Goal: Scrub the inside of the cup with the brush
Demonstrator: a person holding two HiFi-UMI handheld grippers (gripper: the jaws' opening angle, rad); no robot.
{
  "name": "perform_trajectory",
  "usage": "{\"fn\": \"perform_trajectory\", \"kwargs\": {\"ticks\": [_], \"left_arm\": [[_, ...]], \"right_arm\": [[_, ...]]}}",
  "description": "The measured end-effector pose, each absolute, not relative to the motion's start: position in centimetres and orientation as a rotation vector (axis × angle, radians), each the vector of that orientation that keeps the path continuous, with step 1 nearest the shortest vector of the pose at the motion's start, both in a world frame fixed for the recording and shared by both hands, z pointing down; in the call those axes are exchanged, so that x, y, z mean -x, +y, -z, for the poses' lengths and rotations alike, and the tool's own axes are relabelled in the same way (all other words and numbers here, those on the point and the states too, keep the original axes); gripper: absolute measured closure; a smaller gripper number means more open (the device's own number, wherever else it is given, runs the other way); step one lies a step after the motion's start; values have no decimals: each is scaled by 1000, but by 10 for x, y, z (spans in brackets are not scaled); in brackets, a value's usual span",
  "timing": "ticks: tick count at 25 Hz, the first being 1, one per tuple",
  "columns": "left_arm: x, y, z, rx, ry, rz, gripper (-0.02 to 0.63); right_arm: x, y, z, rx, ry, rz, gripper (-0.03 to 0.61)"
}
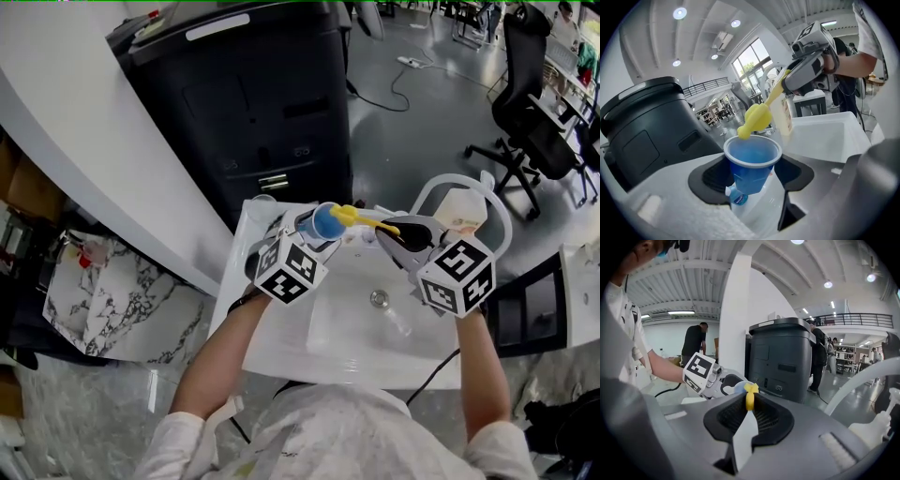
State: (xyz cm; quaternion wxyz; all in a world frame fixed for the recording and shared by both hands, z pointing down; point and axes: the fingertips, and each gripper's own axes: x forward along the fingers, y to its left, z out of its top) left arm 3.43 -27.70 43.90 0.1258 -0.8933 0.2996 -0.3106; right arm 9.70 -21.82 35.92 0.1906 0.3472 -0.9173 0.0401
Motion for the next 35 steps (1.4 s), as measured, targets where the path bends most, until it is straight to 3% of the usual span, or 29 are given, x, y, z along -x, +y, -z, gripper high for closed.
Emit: {"fn": "perform_trajectory", "kwargs": {"ticks": [35], "left_arm": [[-43, -260, -454, 2426, 705, 1007, 316]], "right_arm": [[-57, -226, -422, -670, -2302, -43, 543]]}}
